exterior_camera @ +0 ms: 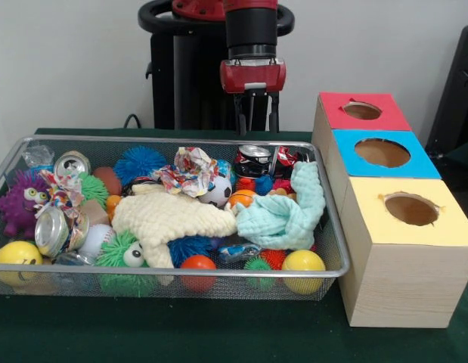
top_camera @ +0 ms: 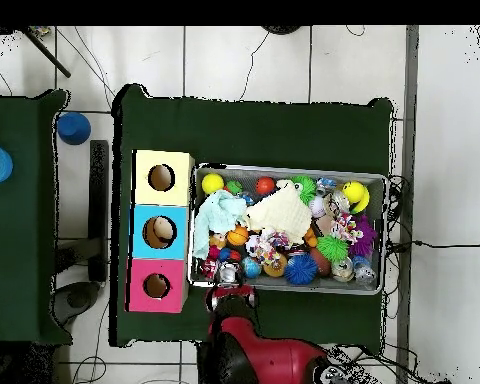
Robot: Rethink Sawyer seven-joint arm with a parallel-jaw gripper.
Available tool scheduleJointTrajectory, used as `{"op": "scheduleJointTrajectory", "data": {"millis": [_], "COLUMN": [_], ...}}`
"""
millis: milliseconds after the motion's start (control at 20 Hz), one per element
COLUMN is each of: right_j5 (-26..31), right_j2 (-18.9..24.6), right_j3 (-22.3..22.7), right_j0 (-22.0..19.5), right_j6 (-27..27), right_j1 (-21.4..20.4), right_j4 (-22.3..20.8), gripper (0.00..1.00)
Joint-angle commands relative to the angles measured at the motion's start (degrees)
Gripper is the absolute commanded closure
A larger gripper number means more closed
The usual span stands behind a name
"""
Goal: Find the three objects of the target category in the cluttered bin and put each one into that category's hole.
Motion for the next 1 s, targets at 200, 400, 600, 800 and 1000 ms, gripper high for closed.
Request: {"op": "scheduleJointTrajectory", "data": {"millis": [200, 400, 600, 800, 1000], "right_j5": [-11.5, -15.6, -17.6, -16.4, -17.5], "right_j2": [-3.7, -5.1, -6.0, -6.1, -6.2], "right_j3": [-8.8, -10.0, -10.7, -11.0, -11.6], "right_j0": [1.8, 2.9, 3.8, 4.3, 5.1], "right_j6": [11.3, 10.9, 10.3, 9.5, 9.1], "right_j1": [10.4, 14.5, 16.2, 15.8, 14.9], "right_j4": [5.4, 6.0, 6.5, 6.9, 7.2], "gripper": [0.00, 0.00, 0.00, 0.00, 0.00]}}
